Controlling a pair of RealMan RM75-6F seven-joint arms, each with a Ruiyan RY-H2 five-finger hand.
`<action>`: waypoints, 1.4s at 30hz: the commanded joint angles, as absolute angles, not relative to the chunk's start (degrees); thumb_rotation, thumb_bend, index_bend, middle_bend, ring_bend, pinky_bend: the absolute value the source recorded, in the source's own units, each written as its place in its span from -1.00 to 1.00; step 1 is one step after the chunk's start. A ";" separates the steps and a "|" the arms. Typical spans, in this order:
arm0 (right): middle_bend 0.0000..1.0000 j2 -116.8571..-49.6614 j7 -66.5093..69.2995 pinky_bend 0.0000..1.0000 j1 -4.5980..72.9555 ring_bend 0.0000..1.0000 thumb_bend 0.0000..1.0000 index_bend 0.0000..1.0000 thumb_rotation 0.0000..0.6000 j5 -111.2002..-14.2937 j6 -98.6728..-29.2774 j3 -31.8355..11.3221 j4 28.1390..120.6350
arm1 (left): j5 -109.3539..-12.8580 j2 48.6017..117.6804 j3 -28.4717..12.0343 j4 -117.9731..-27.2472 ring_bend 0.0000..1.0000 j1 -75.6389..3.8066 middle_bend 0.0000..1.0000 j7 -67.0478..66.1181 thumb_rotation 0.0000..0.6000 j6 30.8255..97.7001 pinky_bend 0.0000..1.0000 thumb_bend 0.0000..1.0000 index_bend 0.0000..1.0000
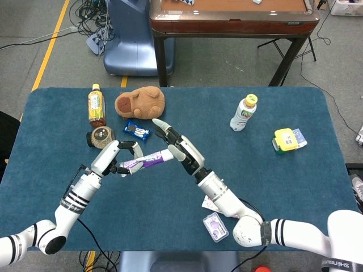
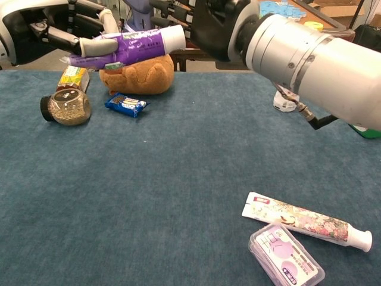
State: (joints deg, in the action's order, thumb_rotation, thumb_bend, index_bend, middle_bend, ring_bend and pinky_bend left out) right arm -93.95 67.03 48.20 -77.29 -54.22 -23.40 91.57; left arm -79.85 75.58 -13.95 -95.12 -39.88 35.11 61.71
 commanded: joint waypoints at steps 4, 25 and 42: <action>-1.00 -92.08 65.21 -1.00 47.62 -1.00 -1.00 -1.00 -0.04 -79.59 -55.72 -22.88 92.46 | -81.02 74.93 -13.00 -94.24 -0.03 -39.97 0.39 34.52 1.00 60.95 -0.15 -0.27 0.15; -1.00 -72.31 49.89 -1.00 42.53 -1.00 -1.00 -1.00 -0.05 -81.22 -56.05 -20.36 102.84 | -91.25 80.51 -5.50 -81.67 -0.04 -41.92 0.36 30.55 1.00 60.18 -0.15 -0.28 0.14; -1.00 -65.09 49.99 -1.00 37.42 -1.00 -1.00 -1.00 -0.05 -82.88 -59.26 -16.53 102.08 | -97.62 93.98 -0.65 -62.12 -0.09 -43.89 0.27 28.33 1.00 63.68 -0.19 -0.28 0.07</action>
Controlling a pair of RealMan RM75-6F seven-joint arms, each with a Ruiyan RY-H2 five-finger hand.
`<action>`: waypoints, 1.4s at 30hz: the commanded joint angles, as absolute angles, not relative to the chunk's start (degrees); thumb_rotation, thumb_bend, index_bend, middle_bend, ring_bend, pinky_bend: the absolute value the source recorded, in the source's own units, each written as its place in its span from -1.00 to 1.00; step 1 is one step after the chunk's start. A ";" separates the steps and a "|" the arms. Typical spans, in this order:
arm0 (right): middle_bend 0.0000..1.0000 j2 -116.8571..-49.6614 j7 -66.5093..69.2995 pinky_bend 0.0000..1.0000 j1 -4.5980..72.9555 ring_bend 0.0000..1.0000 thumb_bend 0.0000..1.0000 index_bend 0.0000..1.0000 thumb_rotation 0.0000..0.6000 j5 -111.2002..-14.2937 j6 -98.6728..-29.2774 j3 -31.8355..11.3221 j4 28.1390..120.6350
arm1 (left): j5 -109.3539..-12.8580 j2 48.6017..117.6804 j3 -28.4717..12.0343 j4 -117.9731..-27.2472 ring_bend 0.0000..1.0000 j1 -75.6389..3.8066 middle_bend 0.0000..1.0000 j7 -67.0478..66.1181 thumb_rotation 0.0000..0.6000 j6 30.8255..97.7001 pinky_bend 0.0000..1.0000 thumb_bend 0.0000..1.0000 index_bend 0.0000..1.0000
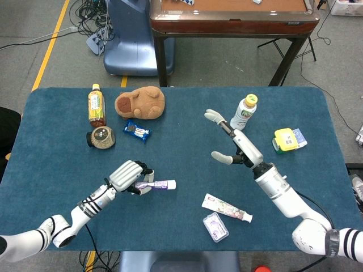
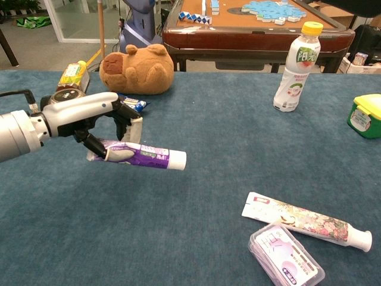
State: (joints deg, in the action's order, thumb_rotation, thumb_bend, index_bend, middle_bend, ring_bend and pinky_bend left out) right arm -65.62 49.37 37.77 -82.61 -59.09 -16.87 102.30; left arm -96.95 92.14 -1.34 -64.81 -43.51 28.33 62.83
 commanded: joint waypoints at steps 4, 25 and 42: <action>-1.00 -64.33 51.24 -1.00 36.82 -1.00 -1.00 -1.00 -0.05 -83.34 -59.71 -15.99 101.43 | -97.15 95.07 -0.39 -59.46 -0.18 -44.05 0.15 28.59 1.00 63.61 -0.22 -0.28 0.00; -1.00 -57.67 37.07 -1.00 32.09 -1.00 -1.00 -1.00 0.01 -84.85 -62.47 -10.96 100.57 | -86.94 85.82 -3.44 -69.15 -0.70 -40.19 -0.64 16.56 1.00 62.55 -0.43 -0.30 -0.78; -1.00 -54.02 32.46 -1.00 27.48 -1.00 -1.00 -1.00 0.10 -85.58 -65.76 -8.31 99.10 | -78.44 81.06 -6.84 -79.75 -1.00 -37.93 -1.00 5.60 1.00 61.03 -0.66 -0.60 -1.00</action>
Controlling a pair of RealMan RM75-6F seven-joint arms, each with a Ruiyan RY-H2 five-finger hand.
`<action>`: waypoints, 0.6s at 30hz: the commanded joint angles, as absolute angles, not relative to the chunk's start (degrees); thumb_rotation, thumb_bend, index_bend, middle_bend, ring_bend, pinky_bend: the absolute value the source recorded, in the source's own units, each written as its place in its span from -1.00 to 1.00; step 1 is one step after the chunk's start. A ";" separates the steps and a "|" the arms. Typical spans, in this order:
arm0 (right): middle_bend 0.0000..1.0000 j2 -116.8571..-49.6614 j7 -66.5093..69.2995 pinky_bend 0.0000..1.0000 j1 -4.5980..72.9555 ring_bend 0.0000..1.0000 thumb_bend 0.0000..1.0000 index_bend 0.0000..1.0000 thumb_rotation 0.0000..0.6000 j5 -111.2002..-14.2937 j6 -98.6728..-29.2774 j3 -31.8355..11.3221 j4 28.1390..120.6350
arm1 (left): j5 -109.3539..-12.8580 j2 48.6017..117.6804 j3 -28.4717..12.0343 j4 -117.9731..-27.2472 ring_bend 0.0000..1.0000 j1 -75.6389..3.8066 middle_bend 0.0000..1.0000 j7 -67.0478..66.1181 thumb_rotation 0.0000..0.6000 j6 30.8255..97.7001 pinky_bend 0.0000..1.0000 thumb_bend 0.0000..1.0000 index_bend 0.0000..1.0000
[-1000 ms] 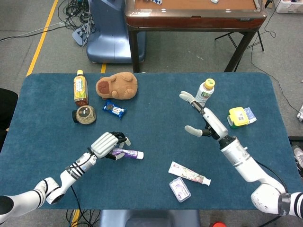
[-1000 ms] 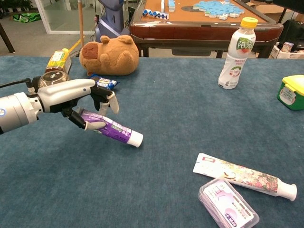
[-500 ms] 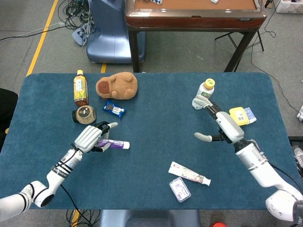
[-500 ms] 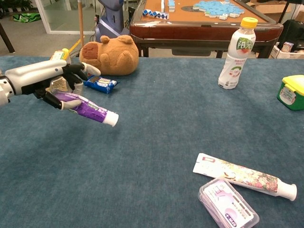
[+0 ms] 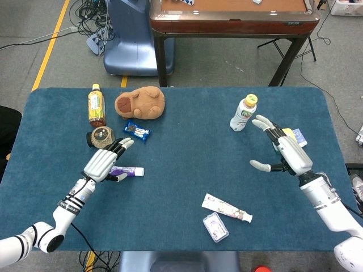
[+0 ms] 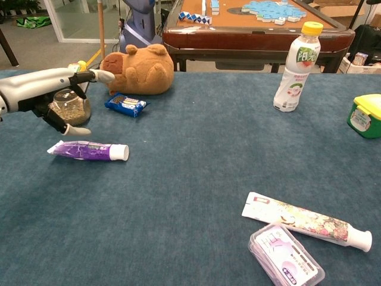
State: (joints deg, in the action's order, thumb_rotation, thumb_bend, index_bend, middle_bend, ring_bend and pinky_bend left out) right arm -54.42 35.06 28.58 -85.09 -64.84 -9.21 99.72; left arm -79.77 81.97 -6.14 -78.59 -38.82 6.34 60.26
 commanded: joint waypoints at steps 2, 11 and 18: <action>-1.00 -53.87 29.35 -1.00 26.31 -1.00 -1.00 -1.00 0.27 -85.59 -66.85 -7.57 98.58 | -77.19 80.25 -7.32 -80.84 -1.00 -36.77 -1.00 5.31 1.00 62.21 -0.66 -0.60 -1.00; -1.00 -55.31 11.60 -1.00 19.75 -1.00 -0.91 -1.00 1.00 -82.82 -72.43 -4.14 96.87 | -75.54 76.97 -6.43 -84.13 -0.93 -29.85 -0.98 0.93 1.00 70.62 -0.65 -0.60 -1.00; -0.92 -57.62 0.49 -1.00 14.15 -1.00 -0.78 -1.00 1.00 -81.07 -78.30 -2.16 95.88 | -75.22 73.70 -3.87 -89.11 -0.91 -22.48 -0.91 -6.05 1.00 79.09 -0.63 -0.60 -0.88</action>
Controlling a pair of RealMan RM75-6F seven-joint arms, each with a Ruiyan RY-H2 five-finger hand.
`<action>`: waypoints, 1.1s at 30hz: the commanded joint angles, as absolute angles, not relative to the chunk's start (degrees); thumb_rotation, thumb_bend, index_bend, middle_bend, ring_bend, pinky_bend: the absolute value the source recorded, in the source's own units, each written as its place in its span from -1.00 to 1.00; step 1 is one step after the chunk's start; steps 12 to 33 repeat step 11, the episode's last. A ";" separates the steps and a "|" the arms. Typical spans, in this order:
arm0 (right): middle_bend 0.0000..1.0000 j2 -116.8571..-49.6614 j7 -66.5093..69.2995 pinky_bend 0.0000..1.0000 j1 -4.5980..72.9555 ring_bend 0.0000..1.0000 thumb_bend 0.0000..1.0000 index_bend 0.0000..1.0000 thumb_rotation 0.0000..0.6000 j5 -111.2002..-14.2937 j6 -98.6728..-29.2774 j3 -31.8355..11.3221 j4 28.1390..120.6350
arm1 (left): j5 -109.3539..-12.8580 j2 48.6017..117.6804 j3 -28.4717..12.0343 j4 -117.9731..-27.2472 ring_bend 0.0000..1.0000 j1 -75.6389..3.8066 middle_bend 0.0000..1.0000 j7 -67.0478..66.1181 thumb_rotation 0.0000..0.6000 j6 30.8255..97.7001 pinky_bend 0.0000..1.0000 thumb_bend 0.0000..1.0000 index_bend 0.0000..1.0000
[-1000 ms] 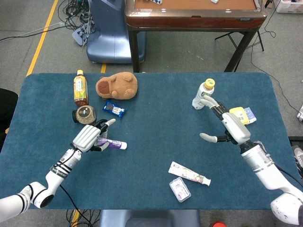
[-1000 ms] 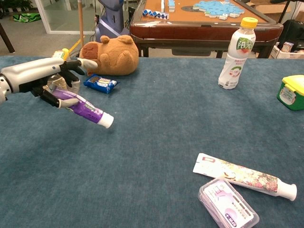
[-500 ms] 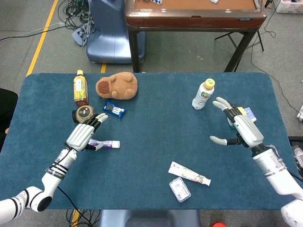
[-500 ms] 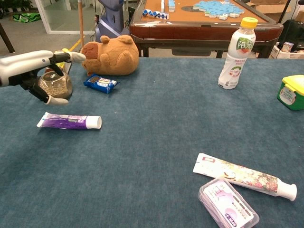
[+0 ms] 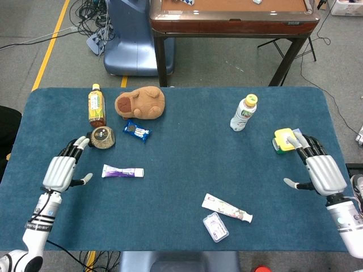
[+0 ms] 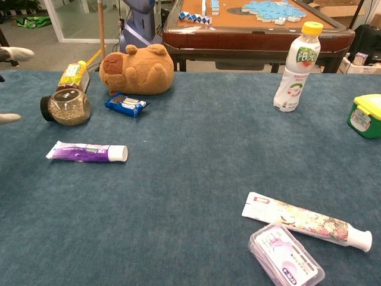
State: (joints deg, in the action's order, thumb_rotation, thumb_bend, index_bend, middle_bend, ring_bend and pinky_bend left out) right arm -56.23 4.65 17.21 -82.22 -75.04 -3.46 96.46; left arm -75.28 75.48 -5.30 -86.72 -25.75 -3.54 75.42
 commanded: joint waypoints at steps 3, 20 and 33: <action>-0.91 -58.09 -0.77 -1.00 12.14 -1.00 -0.77 -1.00 1.00 -80.92 -80.75 -1.89 96.37 | -75.54 72.41 -2.88 -91.09 -0.90 -19.61 -0.89 -6.94 1.00 82.01 -0.63 -0.60 -0.83; -0.89 -58.66 -2.17 -1.00 8.17 -1.00 -0.77 -1.00 1.00 -81.11 -84.59 -1.20 97.27 | -77.67 69.42 -0.54 -96.35 -0.89 -13.96 -0.88 -8.62 1.00 87.05 -0.63 -0.60 -0.83; -0.89 -58.66 -2.17 -1.00 8.17 -1.00 -0.77 -1.00 1.00 -81.11 -84.59 -1.20 97.27 | -77.67 69.42 -0.54 -96.35 -0.89 -13.96 -0.88 -8.62 1.00 87.05 -0.63 -0.60 -0.83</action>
